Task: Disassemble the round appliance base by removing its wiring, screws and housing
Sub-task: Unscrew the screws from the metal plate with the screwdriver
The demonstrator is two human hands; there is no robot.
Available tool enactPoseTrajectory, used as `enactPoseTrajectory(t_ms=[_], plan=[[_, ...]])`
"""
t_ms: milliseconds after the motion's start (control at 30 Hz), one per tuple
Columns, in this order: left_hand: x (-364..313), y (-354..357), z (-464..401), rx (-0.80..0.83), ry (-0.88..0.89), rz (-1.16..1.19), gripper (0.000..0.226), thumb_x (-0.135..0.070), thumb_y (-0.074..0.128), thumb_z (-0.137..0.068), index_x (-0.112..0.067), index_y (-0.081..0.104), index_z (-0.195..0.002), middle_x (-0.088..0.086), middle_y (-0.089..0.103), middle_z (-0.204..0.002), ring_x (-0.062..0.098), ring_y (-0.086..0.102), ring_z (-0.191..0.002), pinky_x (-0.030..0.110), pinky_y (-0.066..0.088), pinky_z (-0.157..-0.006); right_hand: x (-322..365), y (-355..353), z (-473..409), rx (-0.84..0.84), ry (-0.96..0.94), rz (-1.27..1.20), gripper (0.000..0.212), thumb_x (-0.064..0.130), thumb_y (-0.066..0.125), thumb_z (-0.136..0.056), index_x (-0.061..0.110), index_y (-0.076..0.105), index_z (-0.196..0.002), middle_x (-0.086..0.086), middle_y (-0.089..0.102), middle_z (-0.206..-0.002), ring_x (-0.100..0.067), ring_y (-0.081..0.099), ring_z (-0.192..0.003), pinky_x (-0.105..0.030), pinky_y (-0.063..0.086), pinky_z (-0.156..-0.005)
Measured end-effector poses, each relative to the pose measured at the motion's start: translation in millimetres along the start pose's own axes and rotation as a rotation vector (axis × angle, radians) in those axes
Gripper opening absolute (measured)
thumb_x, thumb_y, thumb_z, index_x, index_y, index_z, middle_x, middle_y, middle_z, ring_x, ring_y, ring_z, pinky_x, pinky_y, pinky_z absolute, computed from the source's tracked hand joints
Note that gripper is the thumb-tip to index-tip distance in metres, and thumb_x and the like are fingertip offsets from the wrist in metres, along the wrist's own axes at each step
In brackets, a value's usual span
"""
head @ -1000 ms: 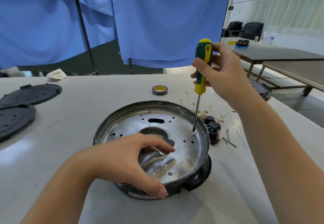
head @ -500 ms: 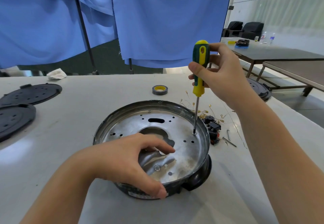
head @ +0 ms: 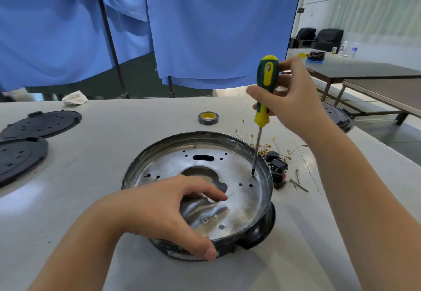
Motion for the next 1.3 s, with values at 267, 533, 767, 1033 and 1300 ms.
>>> enactPoseTrajectory(t_ms=[267, 533, 767, 1033, 1300], plan=[[-17.5, -15.0, -1.4, 0.109, -0.037, -0.061, 0.085, -0.075, 0.075, -0.047, -0.066, 0.039, -0.123, -0.055, 0.041, -0.112, -0.032, 0.037, -0.106, 0.008, 0.035, -0.089, 16.7, 8.5, -0.4, 0.048, -0.115, 0.254, 0.046, 0.047, 0.074, -0.076, 0.026, 0.042, -0.1, 0.009, 0.056, -0.091, -0.006, 0.058, -0.079, -0.021, 0.048, -0.069], [-50.9, -62.4, -49.4, -0.185, -0.033, -0.116, 0.052, -0.053, 0.067, -0.079, -0.032, 0.059, -0.126, -0.021, 0.065, -0.116, -0.005, 0.06, -0.104, 0.019, 0.046, -0.094, 21.1, 11.0, -1.6, 0.185, -0.074, 0.139, 0.038, 0.036, 0.076, -0.078, 0.029, 0.047, -0.101, 0.001, 0.06, -0.08, -0.006, 0.065, -0.065, -0.035, 0.059, -0.07], [-48.7, -39.5, -93.1, -0.266, 0.088, 0.339, 0.027, -0.018, 0.062, -0.092, -0.017, 0.065, -0.118, -0.004, 0.072, -0.109, 0.008, 0.067, -0.1, 0.026, 0.054, -0.09, 17.3, 8.4, 0.3, 0.328, -0.045, 0.012, 0.036, 0.016, 0.065, -0.089, 0.023, 0.055, -0.123, -0.012, 0.068, -0.103, -0.019, 0.071, -0.088, -0.03, 0.06, -0.076], [-51.2, -27.5, -106.7, -0.369, 0.162, 0.486, 0.019, -0.012, 0.055, -0.096, -0.02, 0.06, -0.112, 0.0, 0.073, -0.103, 0.01, 0.069, -0.095, 0.026, 0.056, -0.086, 6.0, -9.7, -2.5, 0.351, 0.014, -0.091, 0.054, -0.002, 0.051, -0.095, 0.027, 0.038, -0.139, -0.006, 0.073, -0.099, -0.015, 0.072, -0.093, -0.024, 0.058, -0.074], [-50.9, -34.4, -111.2, -0.46, 0.18, 0.409, 0.012, -0.006, 0.06, -0.091, -0.015, 0.068, -0.088, 0.008, 0.074, -0.087, 0.016, 0.072, -0.08, 0.023, 0.059, -0.071, 8.9, -6.5, -3.7, 0.358, 0.001, -0.069, 0.048, 0.006, 0.056, -0.094, 0.034, 0.044, -0.131, -0.008, 0.068, -0.108, -0.015, 0.071, -0.094, -0.027, 0.059, -0.075]])
Point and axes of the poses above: each hand's wrist, its own z-axis away from the middle knuckle, its own y-axis out of the palm, x = y × z, the point moved 6 cm from there along -z, towards the middle knuckle
